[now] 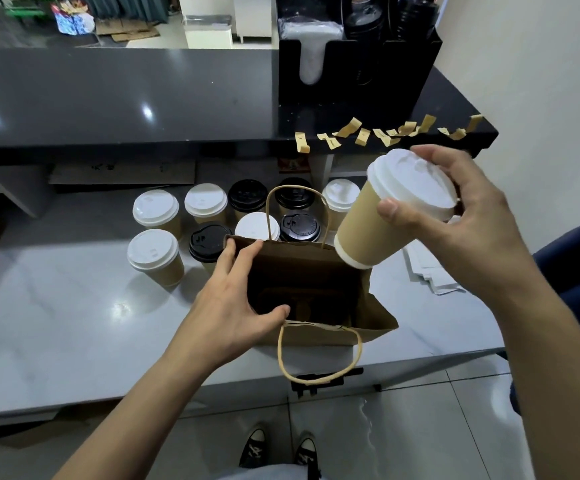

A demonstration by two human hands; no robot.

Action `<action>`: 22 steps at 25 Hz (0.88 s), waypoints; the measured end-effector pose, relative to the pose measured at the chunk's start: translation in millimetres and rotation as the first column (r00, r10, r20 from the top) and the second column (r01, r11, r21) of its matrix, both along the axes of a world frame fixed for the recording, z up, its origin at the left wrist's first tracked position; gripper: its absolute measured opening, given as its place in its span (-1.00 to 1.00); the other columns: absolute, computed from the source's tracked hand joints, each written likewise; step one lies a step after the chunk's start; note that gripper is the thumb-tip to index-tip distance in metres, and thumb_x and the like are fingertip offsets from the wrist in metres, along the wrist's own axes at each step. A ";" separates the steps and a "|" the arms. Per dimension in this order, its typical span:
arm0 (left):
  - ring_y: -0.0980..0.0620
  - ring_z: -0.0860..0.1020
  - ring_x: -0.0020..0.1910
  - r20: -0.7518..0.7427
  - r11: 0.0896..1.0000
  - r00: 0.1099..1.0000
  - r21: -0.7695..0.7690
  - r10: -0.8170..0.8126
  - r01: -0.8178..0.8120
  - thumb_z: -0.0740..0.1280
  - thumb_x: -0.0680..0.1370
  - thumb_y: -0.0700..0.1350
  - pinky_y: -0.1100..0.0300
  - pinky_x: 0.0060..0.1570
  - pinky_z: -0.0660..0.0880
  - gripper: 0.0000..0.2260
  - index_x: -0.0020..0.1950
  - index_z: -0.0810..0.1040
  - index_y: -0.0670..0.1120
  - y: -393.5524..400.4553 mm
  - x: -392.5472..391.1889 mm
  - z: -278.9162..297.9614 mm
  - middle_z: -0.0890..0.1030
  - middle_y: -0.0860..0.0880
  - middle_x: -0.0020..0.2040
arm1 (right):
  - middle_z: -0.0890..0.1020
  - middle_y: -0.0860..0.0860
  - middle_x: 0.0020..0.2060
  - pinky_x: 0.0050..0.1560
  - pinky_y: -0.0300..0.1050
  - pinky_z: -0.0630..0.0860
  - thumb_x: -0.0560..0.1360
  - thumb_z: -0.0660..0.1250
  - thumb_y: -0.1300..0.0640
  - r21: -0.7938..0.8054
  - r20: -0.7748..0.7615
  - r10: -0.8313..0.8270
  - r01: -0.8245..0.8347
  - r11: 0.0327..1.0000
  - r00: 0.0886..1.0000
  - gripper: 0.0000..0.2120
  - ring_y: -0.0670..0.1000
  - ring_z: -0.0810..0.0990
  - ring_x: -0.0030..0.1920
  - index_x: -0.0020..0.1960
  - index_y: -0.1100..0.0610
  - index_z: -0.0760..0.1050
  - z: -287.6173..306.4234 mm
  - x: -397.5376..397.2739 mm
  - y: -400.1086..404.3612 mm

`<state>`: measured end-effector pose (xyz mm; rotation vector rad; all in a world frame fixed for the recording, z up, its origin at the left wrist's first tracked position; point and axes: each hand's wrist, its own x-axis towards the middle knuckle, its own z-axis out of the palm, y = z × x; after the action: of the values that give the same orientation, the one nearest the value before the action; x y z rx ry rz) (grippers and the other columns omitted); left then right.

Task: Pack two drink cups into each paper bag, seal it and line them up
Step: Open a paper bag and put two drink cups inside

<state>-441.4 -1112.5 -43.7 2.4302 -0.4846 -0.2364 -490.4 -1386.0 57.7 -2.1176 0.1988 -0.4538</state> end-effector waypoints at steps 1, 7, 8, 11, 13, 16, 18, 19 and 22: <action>-0.11 0.20 0.58 -0.001 1.000 1.000 -0.001 0.001 -0.001 0.47 0.39 0.24 0.01 0.42 0.29 -0.12 0.58 0.05 0.27 -0.6 -0.1 0.4 0.00 -0.04 0.66 | 0.46 -0.12 0.28 -0.01 -0.50 0.45 0.26 0.49 -0.34 0.003 -0.029 0.045 -0.045 0.999 0.999 -0.29 -0.33 0.44 0.19 0.36 -0.26 0.40 -1.0 -1.6 5.0; -0.12 0.19 0.58 -0.013 1.000 1.000 0.000 0.004 -0.004 0.48 0.39 0.21 -0.02 0.41 0.31 -0.12 0.58 0.06 0.27 -2.4 1.5 2.8 -0.01 -0.04 0.66 | 0.41 -0.26 0.24 0.16 -0.21 0.44 0.25 0.50 -0.20 -0.023 -0.205 0.248 -0.258 0.966 0.947 -0.28 -0.23 0.41 0.26 0.36 -0.36 0.32 -19.2 -6.9 35.1; -0.12 0.20 0.57 -0.013 1.000 1.000 0.001 0.002 -0.002 0.49 0.39 0.21 -0.03 0.41 0.31 -0.12 0.58 0.06 0.27 -2.2 1.6 2.7 -0.01 -0.04 0.66 | 0.40 -0.30 0.23 0.16 -0.19 0.43 0.24 0.49 -0.19 -0.024 -0.224 0.266 -0.279 0.960 0.937 -0.27 -0.23 0.40 0.27 0.36 -0.37 0.30 -22.0 -6.5 38.3; -0.10 0.23 0.56 0.005 1.000 1.000 0.002 -0.013 0.013 0.49 0.39 0.20 0.01 0.36 0.34 -0.12 0.57 0.05 0.29 0.1 0.4 1.4 -0.02 0.00 0.66 | 0.33 -0.43 0.19 0.10 -0.31 0.34 0.23 0.45 -0.14 -0.059 -0.279 0.290 -0.318 0.946 0.915 -0.26 -0.35 0.31 0.26 0.35 -0.37 0.27 -33.5 -4.0 45.3; -0.09 0.25 0.55 0.026 1.000 0.999 -0.005 -0.025 0.025 0.48 0.38 0.19 0.06 0.32 0.36 -0.13 0.56 0.05 0.30 2.2 -0.5 0.3 -0.02 0.02 0.66 | 0.29 -0.45 0.18 0.02 -0.41 0.30 0.22 0.44 -0.12 -0.078 -0.319 0.301 -0.341 0.937 0.899 -0.26 -0.46 0.26 0.22 0.35 -0.37 0.25 -42.4 -2.3 49.0; -0.05 0.25 0.54 0.033 0.999 0.999 -0.021 -0.043 0.044 0.42 0.34 0.24 0.09 0.32 0.36 -0.13 0.56 0.05 0.30 6.0 -1.7 -1.9 -0.02 0.06 0.65 | 0.26 -0.33 0.21 -0.03 -0.42 0.35 0.27 0.49 -0.05 -0.096 -0.352 0.310 -0.363 0.927 0.883 -0.25 -0.45 0.31 0.20 0.37 -0.36 0.26 -55.2 0.5 52.2; -0.03 0.24 0.55 0.026 0.999 0.999 -0.027 -0.046 0.047 0.38 0.30 0.30 0.10 0.32 0.36 -0.11 0.56 0.04 0.32 8.2 -1.7 -3.0 -0.03 0.09 0.65 | 0.25 -0.27 0.23 0.01 -0.37 0.40 0.29 0.52 -0.02 -0.134 -0.368 0.304 -0.373 0.918 0.879 -0.24 -0.31 0.40 0.19 0.39 -0.34 0.28 -62.6 4.6 52.5; -0.03 0.24 0.55 0.023 0.998 0.999 -0.030 -0.046 0.046 0.37 0.28 0.32 0.11 0.32 0.35 -0.11 0.55 0.04 0.33 9.1 -1.4 -3.6 -0.03 0.10 0.65 | 0.26 -0.26 0.24 0.05 -0.33 0.41 0.29 0.52 -0.01 -0.152 -0.378 0.306 -0.385 0.910 0.874 -0.23 -0.24 0.42 0.19 0.41 -0.33 0.28 -66.2 7.0 52.6; -0.02 0.23 0.56 0.020 0.998 0.998 -0.032 -0.053 0.054 0.38 0.28 0.33 0.09 0.34 0.36 -0.08 0.56 0.03 0.33 11.4 -0.3 -5.5 -0.03 0.10 0.65 | 0.29 -0.29 0.29 0.20 -0.20 0.40 0.31 0.52 -0.02 -0.194 -0.411 0.322 -0.427 0.883 0.853 -0.19 -0.13 0.37 0.30 0.47 -0.31 0.26 -75.5 15.7 54.9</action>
<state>-441.7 -1101.1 -49.1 2.3916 -0.5584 -0.2259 -474.8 -1331.1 -17.7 -2.4349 -0.0817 0.1690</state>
